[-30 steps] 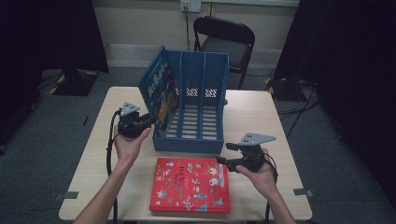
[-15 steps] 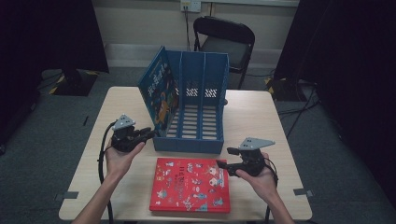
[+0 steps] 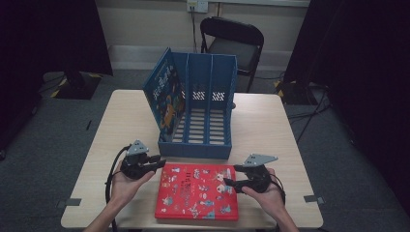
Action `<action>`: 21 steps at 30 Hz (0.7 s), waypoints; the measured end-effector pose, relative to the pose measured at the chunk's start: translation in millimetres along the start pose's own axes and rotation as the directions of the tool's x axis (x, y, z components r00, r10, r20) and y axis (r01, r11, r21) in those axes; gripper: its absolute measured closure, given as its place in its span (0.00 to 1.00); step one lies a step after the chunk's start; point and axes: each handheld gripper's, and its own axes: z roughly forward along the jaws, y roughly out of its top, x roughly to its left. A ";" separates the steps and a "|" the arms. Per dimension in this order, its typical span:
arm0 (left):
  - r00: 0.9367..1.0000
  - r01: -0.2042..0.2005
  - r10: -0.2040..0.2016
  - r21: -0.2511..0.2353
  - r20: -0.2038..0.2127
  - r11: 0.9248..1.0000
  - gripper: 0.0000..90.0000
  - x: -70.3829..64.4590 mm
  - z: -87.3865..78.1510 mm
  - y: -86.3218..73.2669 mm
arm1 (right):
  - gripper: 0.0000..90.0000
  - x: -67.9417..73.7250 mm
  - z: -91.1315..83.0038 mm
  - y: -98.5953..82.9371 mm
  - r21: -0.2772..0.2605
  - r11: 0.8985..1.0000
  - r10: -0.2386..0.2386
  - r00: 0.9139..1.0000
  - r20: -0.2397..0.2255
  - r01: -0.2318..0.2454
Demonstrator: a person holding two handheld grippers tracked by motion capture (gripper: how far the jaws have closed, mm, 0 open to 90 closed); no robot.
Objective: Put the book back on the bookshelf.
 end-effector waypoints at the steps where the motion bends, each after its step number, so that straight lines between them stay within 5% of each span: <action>1: 1.000 0.000 -0.001 0.009 0.004 1.000 0.75 -1.7 0.3 -2.4 | 0.38 -1.0 1.5 -1.6 0.001 1.000 0.009 1.000 -0.002 -0.009; 3: 1.000 -0.019 0.019 0.027 -0.002 0.999 0.73 -4.9 0.8 -7.4 | 0.37 -0.5 4.1 -4.5 0.014 1.000 0.012 1.000 -0.008 -0.012; 6: 1.000 0.011 -0.011 0.024 0.017 1.000 0.71 -4.9 0.8 -12.0 | 0.36 1.8 7.6 -8.7 0.032 0.999 0.012 1.000 -0.013 -0.012; 16: 0.999 0.043 -0.042 0.068 -0.021 0.997 0.62 -0.3 13.5 -19.1 | 0.26 -3.0 16.5 -16.4 0.046 0.998 0.047 0.999 0.009 -0.048; 21: 0.999 0.036 -0.038 0.087 0.019 0.996 0.64 -2.7 19.6 -23.6 | 0.22 -3.0 18.7 -18.2 0.044 0.997 0.057 0.998 0.010 -0.057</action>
